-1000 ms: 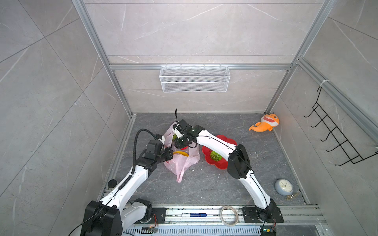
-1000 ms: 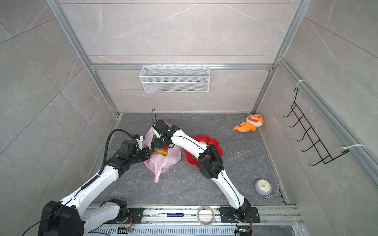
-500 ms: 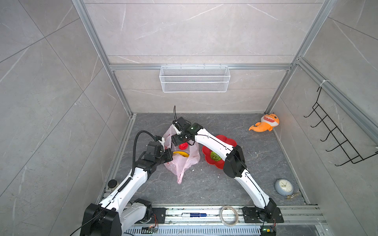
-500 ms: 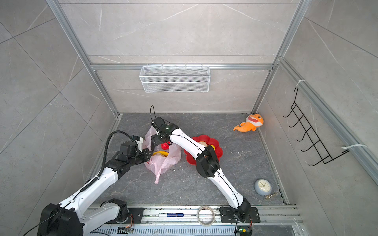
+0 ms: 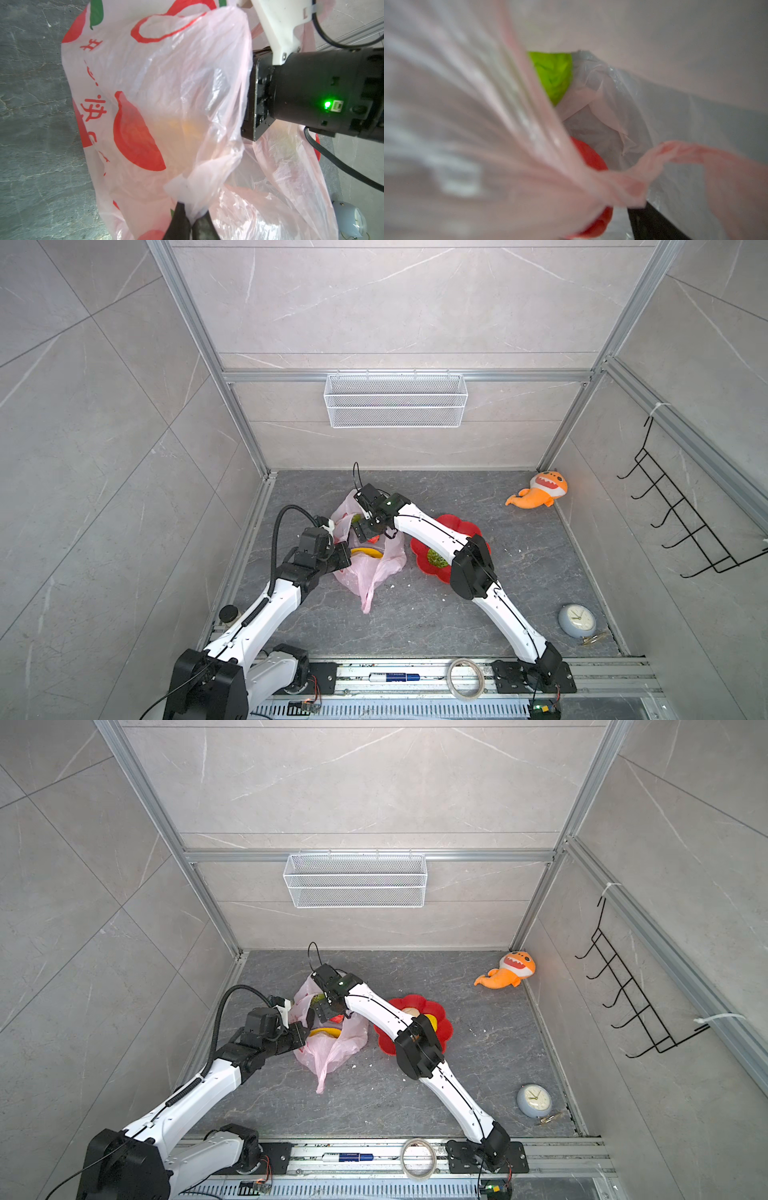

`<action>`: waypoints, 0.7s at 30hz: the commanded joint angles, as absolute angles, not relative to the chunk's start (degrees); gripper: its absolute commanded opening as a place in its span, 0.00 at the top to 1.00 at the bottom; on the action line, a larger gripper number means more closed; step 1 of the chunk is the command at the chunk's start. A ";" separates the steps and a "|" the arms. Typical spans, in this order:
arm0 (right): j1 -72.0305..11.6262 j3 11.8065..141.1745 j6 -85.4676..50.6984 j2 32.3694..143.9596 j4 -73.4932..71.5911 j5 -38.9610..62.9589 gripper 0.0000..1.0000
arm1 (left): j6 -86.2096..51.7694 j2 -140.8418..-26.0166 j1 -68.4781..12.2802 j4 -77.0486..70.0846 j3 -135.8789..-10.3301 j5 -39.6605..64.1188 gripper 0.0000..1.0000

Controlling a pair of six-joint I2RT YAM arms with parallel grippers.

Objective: Take fruits out of the plastic bag
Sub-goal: Pick up the fruit from the plastic bag.

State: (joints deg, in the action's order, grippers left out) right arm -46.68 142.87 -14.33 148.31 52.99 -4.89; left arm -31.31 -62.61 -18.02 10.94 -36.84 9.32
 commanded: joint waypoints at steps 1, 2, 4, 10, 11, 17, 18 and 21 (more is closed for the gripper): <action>-46.23 142.60 -14.84 150.42 54.73 -5.58 0.08 | -31.11 -63.06 -18.19 9.03 -37.01 8.89 1.00; -46.16 142.65 -15.02 150.59 54.62 -5.46 0.08 | -31.11 -63.03 -18.19 8.97 -37.02 8.88 1.00; -46.06 142.55 -15.35 150.76 53.98 -5.41 0.08 | -31.20 -63.05 -18.19 8.98 -37.14 8.88 1.00; -45.44 143.52 -15.73 151.83 51.81 -4.95 0.11 | -31.08 -63.13 -18.19 9.26 -37.36 8.87 1.00; -45.29 144.19 -15.65 152.27 51.86 -4.88 0.12 | -31.06 -63.14 -18.19 9.30 -37.40 8.88 1.00; -44.83 146.23 -15.12 153.46 52.03 -4.50 0.23 | -31.12 -63.66 -18.22 9.28 -37.72 9.16 1.00; -44.82 146.25 -14.99 153.39 51.99 -4.42 0.26 | -31.16 -63.76 -18.19 9.26 -37.80 9.14 1.00; -44.83 146.10 -14.51 152.90 51.94 -3.92 0.41 | -31.25 -63.88 -18.23 9.19 -37.92 9.05 1.00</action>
